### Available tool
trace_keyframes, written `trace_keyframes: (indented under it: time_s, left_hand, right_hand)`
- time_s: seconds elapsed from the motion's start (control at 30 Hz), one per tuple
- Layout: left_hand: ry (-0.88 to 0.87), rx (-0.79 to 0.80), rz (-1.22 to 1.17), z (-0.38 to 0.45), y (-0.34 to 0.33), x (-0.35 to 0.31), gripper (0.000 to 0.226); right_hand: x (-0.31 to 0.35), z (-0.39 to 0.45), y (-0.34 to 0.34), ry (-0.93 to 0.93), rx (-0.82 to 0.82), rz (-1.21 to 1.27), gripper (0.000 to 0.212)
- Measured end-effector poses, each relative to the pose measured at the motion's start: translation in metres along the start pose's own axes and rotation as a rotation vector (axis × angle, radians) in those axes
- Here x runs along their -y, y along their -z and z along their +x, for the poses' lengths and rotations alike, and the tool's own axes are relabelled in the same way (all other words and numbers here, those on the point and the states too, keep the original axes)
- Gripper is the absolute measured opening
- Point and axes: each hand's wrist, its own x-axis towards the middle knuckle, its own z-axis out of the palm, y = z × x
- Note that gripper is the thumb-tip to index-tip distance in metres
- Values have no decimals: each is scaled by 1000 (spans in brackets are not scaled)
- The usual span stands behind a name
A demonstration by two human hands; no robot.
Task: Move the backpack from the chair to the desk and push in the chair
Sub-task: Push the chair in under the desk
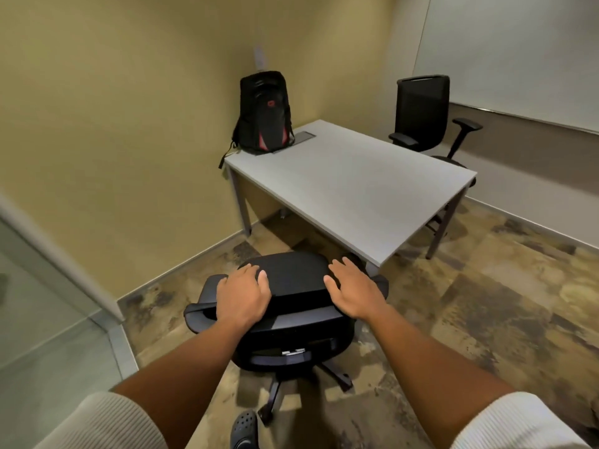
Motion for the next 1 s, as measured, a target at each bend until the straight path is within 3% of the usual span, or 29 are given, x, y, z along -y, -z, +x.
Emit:
trace_keyframes:
  time_s: [0.43,1.0]
  left_hand:
    - [54,-62,-62,-21,-20,11,49]
    - [65,-139,-33,27,-21,24,54]
  right_hand:
    - [-5,-8,-5,23,-55,-92,56]
    - [5,39,-6,-25,-45,-147,62]
